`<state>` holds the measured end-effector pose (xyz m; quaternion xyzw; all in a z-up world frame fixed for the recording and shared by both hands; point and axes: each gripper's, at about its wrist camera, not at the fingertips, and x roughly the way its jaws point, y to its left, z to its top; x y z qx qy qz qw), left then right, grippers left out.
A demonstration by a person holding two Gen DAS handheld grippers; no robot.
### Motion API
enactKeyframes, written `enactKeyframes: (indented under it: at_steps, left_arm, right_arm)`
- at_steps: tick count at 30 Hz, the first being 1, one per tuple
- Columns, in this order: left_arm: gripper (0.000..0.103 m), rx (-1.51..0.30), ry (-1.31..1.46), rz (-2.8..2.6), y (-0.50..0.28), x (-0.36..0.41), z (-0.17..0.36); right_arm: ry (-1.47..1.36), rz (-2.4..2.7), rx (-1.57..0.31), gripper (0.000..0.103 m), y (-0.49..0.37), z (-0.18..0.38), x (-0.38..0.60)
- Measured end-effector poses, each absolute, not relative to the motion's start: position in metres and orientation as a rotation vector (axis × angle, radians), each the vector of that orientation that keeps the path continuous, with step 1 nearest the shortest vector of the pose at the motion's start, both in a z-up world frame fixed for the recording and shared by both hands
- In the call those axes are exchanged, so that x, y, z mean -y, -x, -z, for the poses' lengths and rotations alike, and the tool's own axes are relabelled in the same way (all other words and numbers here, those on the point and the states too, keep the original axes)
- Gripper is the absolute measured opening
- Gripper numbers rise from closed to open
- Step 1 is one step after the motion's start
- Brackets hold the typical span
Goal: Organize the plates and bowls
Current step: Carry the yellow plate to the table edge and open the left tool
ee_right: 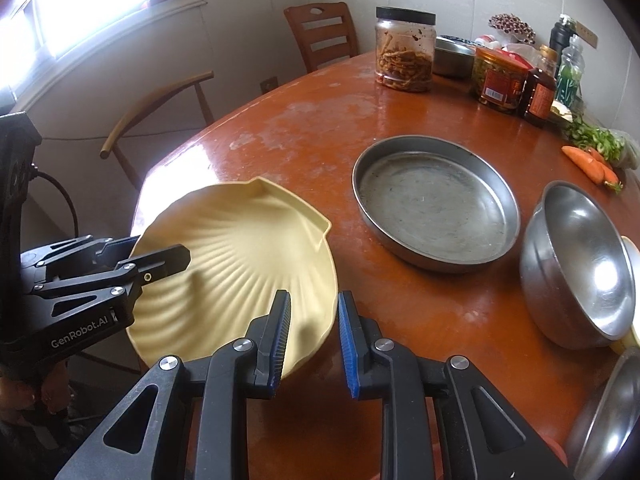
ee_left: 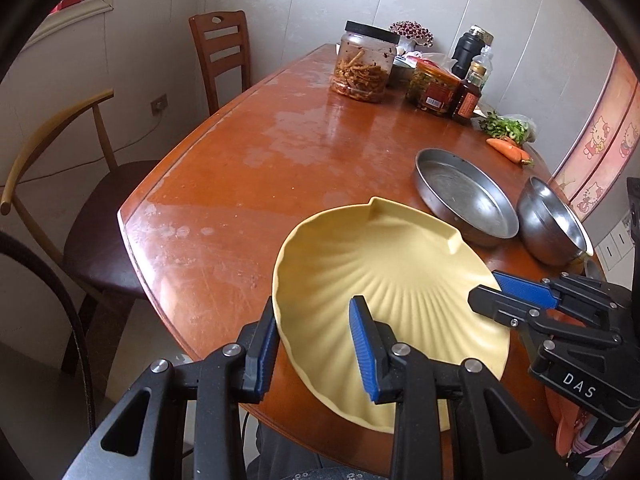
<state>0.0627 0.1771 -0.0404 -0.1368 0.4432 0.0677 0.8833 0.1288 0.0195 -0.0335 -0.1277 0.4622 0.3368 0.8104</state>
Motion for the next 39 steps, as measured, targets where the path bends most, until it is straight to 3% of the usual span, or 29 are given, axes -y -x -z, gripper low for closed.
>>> enactKeyframes:
  at_steps: [12,15,17,23,25,39]
  left_arm:
    - [0.036,-0.893,0.265,-0.151,-0.066,-0.176,0.033]
    - [0.046,-0.889,0.266,-0.155,-0.068,-0.176,0.031]
    - [0.056,-0.876,0.277,-0.157,-0.067,-0.177,0.029]
    - [0.062,-0.851,0.277,-0.167,-0.065,-0.176,0.020]
    - [0.070,-0.836,0.284,-0.174,-0.063,-0.176,0.016]
    - [0.077,-0.752,0.239,-0.170,-0.042,-0.138,-0.024]
  right_arm:
    - [0.242,-0.709,-0.972,0.028,-0.128,0.029,-0.015]
    - [0.227,-0.702,-0.960,0.042,-0.127,0.024,-0.011]
    - [0.218,-0.696,-0.951,0.042,-0.127,0.022,-0.006]
    - [0.144,-0.689,-0.915,0.053,-0.125,0.006,0.015]
    - [0.123,-0.691,-0.899,0.054,-0.122,0.000,0.022]
    - [0.083,-0.537,-0.707,0.072,-0.086,-0.042,0.096]
